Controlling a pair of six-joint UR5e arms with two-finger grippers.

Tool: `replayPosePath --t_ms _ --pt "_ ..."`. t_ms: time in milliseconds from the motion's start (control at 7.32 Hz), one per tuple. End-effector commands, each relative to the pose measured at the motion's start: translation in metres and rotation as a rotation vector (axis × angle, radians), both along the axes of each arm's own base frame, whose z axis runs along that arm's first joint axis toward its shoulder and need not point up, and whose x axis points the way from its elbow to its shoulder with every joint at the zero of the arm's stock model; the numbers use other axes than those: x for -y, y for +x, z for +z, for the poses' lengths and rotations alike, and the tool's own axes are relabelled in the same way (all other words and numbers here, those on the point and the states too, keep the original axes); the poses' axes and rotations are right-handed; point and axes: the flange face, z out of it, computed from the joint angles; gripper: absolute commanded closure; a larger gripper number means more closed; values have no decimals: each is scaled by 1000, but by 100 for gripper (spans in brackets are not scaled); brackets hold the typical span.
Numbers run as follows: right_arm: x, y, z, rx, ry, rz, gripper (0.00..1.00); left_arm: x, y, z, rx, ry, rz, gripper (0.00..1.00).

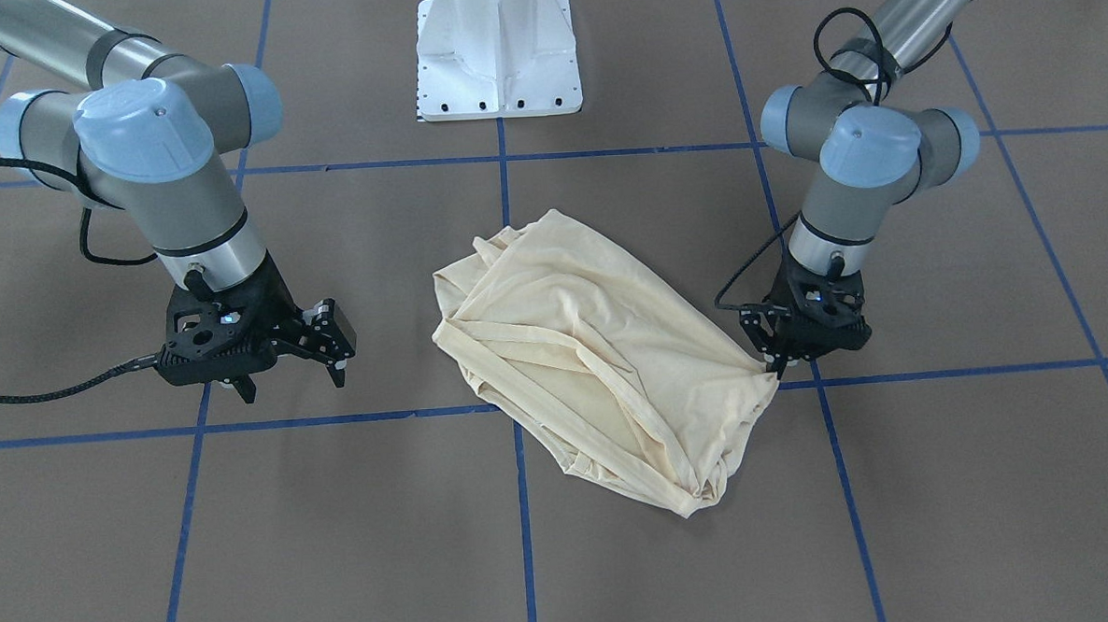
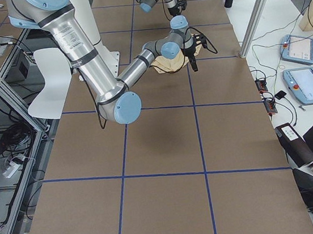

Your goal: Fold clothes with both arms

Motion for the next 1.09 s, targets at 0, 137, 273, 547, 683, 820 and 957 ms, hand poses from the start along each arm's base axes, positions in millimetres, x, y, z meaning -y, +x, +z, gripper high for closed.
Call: replayPosePath --t_ms 0,137,273,547,683,820,957 --pt "-2 2 -2 5 4 0 0 94 28 -24 -26 53 -43 100" --pt "-3 1 -4 7 6 -1 0 112 38 -27 -52 78 -46 100" --pt "-5 -1 -4 8 7 -4 0 117 37 -31 -52 81 -51 100" --pt "-17 -26 -14 27 -17 -10 0 128 1 -8 -5 123 -48 0" --pt "-23 -48 -31 54 -44 17 0 137 -37 -5 21 175 -42 0" --pt "-24 -82 -53 69 -70 67 0 125 -67 17 -10 151 0 0" --pt "-22 -127 -74 65 -96 121 0 108 -83 23 -40 153 50 0"
